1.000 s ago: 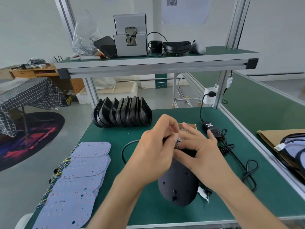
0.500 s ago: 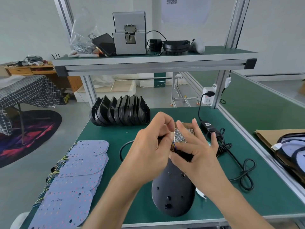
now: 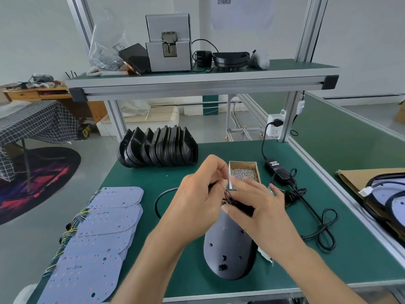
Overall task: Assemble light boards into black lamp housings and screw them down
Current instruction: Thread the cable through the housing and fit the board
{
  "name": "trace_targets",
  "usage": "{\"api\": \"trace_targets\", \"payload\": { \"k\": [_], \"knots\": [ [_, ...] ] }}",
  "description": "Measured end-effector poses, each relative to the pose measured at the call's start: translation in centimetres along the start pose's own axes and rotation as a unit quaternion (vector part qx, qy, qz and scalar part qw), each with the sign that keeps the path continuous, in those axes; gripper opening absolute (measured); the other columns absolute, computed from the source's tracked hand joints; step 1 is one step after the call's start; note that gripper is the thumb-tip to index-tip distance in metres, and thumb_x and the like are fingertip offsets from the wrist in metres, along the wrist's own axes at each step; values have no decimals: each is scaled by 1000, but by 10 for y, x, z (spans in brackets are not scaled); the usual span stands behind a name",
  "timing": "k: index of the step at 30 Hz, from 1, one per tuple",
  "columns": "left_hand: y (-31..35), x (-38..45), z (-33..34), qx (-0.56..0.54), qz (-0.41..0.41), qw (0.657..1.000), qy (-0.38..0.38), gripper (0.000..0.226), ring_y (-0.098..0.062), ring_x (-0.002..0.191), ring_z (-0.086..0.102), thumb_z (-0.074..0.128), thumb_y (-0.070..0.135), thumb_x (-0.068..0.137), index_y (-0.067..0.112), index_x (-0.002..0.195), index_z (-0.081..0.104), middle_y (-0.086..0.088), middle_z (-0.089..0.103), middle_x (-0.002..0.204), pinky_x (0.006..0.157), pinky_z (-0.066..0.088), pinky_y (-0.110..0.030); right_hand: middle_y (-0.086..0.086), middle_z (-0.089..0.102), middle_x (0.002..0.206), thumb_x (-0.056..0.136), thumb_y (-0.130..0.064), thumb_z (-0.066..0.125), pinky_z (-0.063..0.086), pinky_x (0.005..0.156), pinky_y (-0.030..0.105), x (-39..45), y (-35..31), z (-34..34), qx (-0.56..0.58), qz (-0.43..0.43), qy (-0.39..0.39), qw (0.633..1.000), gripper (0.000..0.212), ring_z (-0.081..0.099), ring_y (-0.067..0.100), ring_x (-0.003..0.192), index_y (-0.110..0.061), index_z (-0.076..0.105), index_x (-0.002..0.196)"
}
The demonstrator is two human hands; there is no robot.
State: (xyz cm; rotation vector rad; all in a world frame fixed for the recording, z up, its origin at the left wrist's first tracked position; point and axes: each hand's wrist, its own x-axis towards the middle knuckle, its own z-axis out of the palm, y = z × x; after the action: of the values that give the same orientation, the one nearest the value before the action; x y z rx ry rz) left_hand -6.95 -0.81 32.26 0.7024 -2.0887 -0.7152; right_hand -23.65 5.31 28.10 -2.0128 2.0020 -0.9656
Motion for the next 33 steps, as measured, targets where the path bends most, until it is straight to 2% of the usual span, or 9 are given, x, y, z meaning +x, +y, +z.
{"api": "trace_targets", "payload": {
  "k": [2,6,9,12,14,19,24,28,33],
  "knots": [
    [-5,4,-7,-7,-6,1000,13,23,-11,55,33,50,3,103,24,96,47,13,45,60,53,27,-15,-37,49,143,92,-55,71,21,120,35,-1,7,-9,5,-56,-26,998,45,44,0,139,-47,63,136],
    [-8,9,-17,-63,7,998,-2,15,-13,58,30,47,11,105,24,97,48,7,39,64,56,30,-24,-37,55,140,87,-67,67,33,116,22,-1,27,-29,137,-92,-77,983,55,44,-4,140,-58,54,140],
    [-8,7,-16,-103,10,995,-5,14,-17,62,31,47,12,105,23,98,49,1,40,68,58,31,-26,-10,50,158,86,-69,70,31,122,47,2,35,-24,328,-67,-115,935,81,41,17,150,-29,50,154],
    [-4,10,-15,-140,13,990,-1,17,-17,65,34,47,10,105,24,96,50,4,43,71,60,34,-25,-2,38,166,81,-72,74,27,124,58,2,35,-3,385,-65,-136,910,98,33,24,155,-28,39,160],
    [-2,12,-18,-168,18,986,7,18,-19,67,36,47,9,104,24,95,51,8,45,73,62,36,-24,-2,30,170,82,-71,75,24,124,62,4,35,9,390,-68,-121,910,98,26,26,158,-27,37,161],
    [-10,16,-29,-255,31,966,37,23,-12,71,44,49,6,102,27,94,54,6,51,79,70,43,-18,14,39,163,82,-59,81,25,121,70,3,27,27,499,-47,-130,856,95,40,42,148,-9,42,153],
    [-23,19,-28,-297,14,952,68,23,-13,72,45,52,9,99,30,94,59,6,53,78,70,43,-19,11,54,145,88,-54,77,46,107,49,-6,6,42,606,-24,-121,786,68,53,30,130,-22,49,141],
    [-28,16,-29,-275,-8,957,91,28,-13,72,48,49,7,100,32,94,62,6,56,81,70,43,-19,28,54,138,81,-54,83,32,108,76,-9,-4,53,681,-13,-80,728,79,47,45,129,-13,44,136],
    [-28,-5,-43,-85,-63,994,18,20,-17,74,61,47,35,102,29,99,66,2,68,79,74,51,-30,21,57,129,75,-65,80,40,98,64,-3,0,36,627,30,38,777,80,52,40,113,-17,55,135]
  ]
}}
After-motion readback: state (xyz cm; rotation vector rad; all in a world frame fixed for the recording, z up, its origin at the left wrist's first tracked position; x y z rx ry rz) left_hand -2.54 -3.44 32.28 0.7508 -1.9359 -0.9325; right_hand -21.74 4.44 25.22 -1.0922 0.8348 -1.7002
